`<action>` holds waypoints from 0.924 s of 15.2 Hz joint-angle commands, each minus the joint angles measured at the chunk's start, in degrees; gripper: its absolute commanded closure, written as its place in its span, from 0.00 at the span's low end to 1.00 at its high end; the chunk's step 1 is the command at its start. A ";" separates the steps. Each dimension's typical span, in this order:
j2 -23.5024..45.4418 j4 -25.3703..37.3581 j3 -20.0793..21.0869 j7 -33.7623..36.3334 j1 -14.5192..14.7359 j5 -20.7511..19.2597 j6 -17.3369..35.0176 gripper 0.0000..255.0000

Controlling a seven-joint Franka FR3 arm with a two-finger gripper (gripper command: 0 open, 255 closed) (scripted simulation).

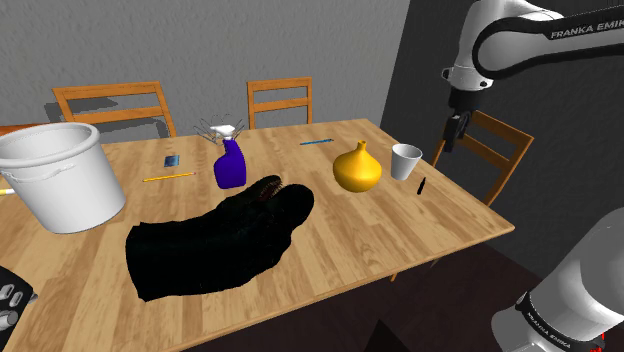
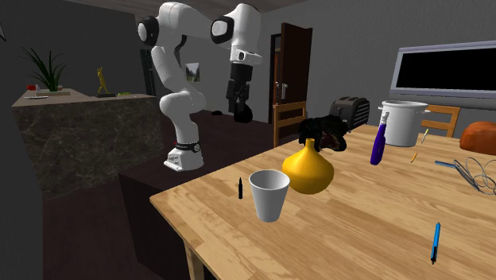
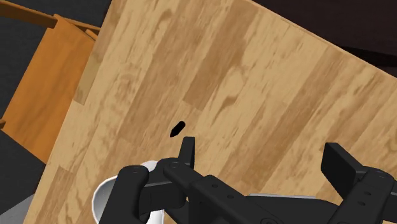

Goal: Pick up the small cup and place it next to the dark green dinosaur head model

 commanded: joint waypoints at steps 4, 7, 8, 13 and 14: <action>9.57 2.21 -2.14 -3.60 0.00 -1.84 8.60 0.00; 15.75 4.36 -3.15 -5.62 -0.01 -2.45 13.29 0.00; 17.86 5.23 -3.43 -6.29 -0.03 -2.58 14.75 0.00; 28.62 10.70 -4.41 -9.72 -0.34 -2.65 21.21 0.00; 30.80 12.01 -4.51 -10.40 -0.45 -2.58 22.31 0.00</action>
